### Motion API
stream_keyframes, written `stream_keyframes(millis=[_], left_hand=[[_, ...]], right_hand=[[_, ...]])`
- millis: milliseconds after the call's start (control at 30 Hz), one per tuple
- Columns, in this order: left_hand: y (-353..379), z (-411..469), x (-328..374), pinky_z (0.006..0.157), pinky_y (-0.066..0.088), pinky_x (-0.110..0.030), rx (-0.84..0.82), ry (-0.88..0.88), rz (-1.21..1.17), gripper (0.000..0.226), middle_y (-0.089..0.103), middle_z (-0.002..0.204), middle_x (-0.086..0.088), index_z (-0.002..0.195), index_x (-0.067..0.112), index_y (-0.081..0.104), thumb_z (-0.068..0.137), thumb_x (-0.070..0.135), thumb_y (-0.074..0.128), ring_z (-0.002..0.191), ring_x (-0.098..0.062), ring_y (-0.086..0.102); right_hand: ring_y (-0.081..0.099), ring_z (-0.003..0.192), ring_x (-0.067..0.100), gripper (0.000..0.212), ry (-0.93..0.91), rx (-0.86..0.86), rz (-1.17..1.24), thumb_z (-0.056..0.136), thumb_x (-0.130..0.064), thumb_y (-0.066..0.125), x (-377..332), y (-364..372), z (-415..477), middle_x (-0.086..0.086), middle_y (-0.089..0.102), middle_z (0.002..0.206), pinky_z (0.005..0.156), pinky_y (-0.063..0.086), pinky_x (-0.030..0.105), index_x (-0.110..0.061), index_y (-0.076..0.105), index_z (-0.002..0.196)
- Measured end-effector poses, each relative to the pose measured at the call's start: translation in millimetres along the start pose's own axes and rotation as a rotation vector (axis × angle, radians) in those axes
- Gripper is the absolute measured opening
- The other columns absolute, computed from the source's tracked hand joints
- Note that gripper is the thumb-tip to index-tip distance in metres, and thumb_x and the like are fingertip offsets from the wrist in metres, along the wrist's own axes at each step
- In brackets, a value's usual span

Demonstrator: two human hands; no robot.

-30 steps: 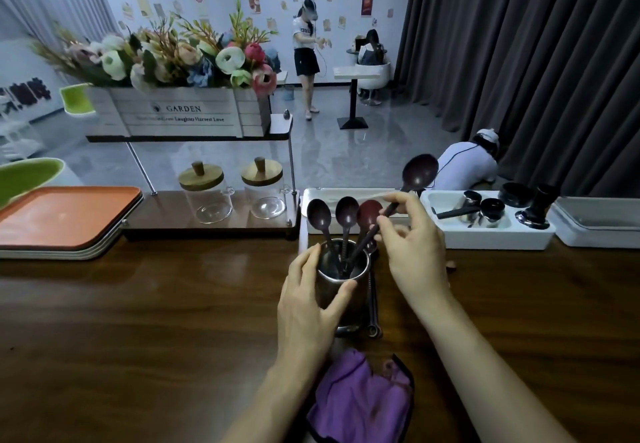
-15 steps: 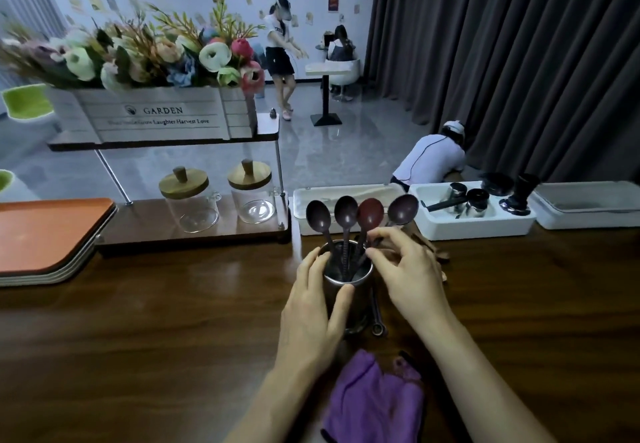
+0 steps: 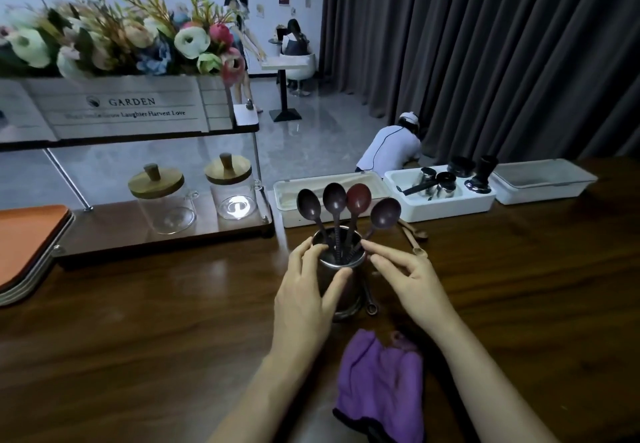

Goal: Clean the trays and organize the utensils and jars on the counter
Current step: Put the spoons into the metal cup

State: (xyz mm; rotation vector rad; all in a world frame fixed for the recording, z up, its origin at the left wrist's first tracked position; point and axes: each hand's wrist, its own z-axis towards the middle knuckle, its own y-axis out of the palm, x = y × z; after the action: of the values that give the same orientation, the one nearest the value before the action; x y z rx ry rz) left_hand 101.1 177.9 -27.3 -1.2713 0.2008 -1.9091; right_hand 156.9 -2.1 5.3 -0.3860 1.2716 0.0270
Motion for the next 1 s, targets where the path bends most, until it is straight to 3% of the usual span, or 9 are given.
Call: stream_keyframes(millis=[133,233,333,433,533,767,867,1000], left_hand=[[-2.9,-2.3,0.6,0.088,0.054,-0.035,0.023,-0.026,0.03,0.06,0.047,0.145,0.009,0.133,0.027,0.055,0.09,0.069,0.051,0.121,-0.016,0.06],[-4.7,-5.9,1.3,0.085,0.054,-0.035,0.064,-0.048,0.061,0.061,0.047,0.144,0.009,0.132,0.026,0.058,0.089,0.068,0.051,0.12,-0.017,0.062],[-6.1,-10.2,3.6,0.084,0.055,-0.034,0.092,-0.076,0.074,0.058,0.047,0.144,0.009,0.132,0.027,0.058,0.089,0.067,0.053,0.118,-0.017,0.062],[-4.1,-13.3,7.4,0.084,0.053,-0.032,0.124,-0.111,0.092,0.056,0.046,0.145,0.01,0.131,0.029,0.057,0.089,0.065,0.055,0.117,-0.017,0.063],[-0.8,-15.9,12.4,0.083,0.055,-0.036,0.16,-0.154,0.122,0.054,0.046,0.144,0.012,0.131,0.03,0.057,0.089,0.064,0.056,0.111,-0.02,0.065],[6.4,-21.9,24.4,0.08,0.056,-0.038,0.239,-0.234,0.198,0.048,0.047,0.141,0.01,0.128,0.03,0.057,0.089,0.059,0.063,0.101,-0.024,0.068],[8.8,-24.4,29.0,0.076,0.054,-0.035,0.257,-0.258,0.241,0.049,0.047,0.14,0.009,0.127,0.03,0.057,0.089,0.06,0.063,0.097,-0.024,0.068],[9.8,-25.6,33.5,0.075,0.052,-0.034,0.267,-0.276,0.26,0.046,0.048,0.135,0.009,0.121,0.032,0.056,0.087,0.062,0.063,0.093,-0.023,0.068]], right_hand=[[0.07,0.106,0.014,0.03,0.114,0.049,0.1,0.098,-0.007,0.06,10.8,-4.8,-3.4,-0.01,0.075,0.111,0.086,0.059,0.032,-0.026,0.073,0.117],[0.072,0.098,0.014,0.031,0.189,0.054,-0.036,0.097,-0.01,0.061,29.9,-5.6,4.8,-0.009,0.076,0.104,0.081,0.06,0.033,-0.036,0.072,0.112],[0.072,0.088,0.013,0.024,0.255,0.044,-0.212,0.095,-0.018,0.064,47.1,-1.9,18.1,-0.012,0.074,0.097,0.083,0.06,0.041,-0.032,0.073,0.114],[0.067,0.097,0.011,0.023,0.245,0.024,-0.312,0.092,-0.024,0.067,55.5,6.8,35.4,-0.014,0.072,0.097,0.088,0.057,0.039,-0.033,0.073,0.112],[0.061,0.098,0.016,0.027,0.22,0.006,-0.432,0.09,-0.028,0.069,58.3,16.3,52.3,-0.009,0.066,0.096,0.083,0.047,0.031,-0.033,0.068,0.117],[0.058,0.095,0.021,0.029,0.199,-0.055,-0.529,0.09,-0.027,0.067,64.6,25.1,75.6,-0.01,0.059,0.088,0.08,0.036,0.031,-0.034,0.059,0.118],[0.057,0.089,0.02,0.025,0.185,-0.065,-0.501,0.091,-0.024,0.065,66.5,18.5,77.4,-0.013,0.059,0.081,0.08,0.04,0.032,-0.032,0.063,0.114],[0.065,0.078,0.015,0.017,0.173,-0.094,-0.428,0.09,-0.024,0.069,72.0,9.2,74.9,-0.011,0.064,0.073,0.078,0.056,0.038,-0.034,0.068,0.103]])
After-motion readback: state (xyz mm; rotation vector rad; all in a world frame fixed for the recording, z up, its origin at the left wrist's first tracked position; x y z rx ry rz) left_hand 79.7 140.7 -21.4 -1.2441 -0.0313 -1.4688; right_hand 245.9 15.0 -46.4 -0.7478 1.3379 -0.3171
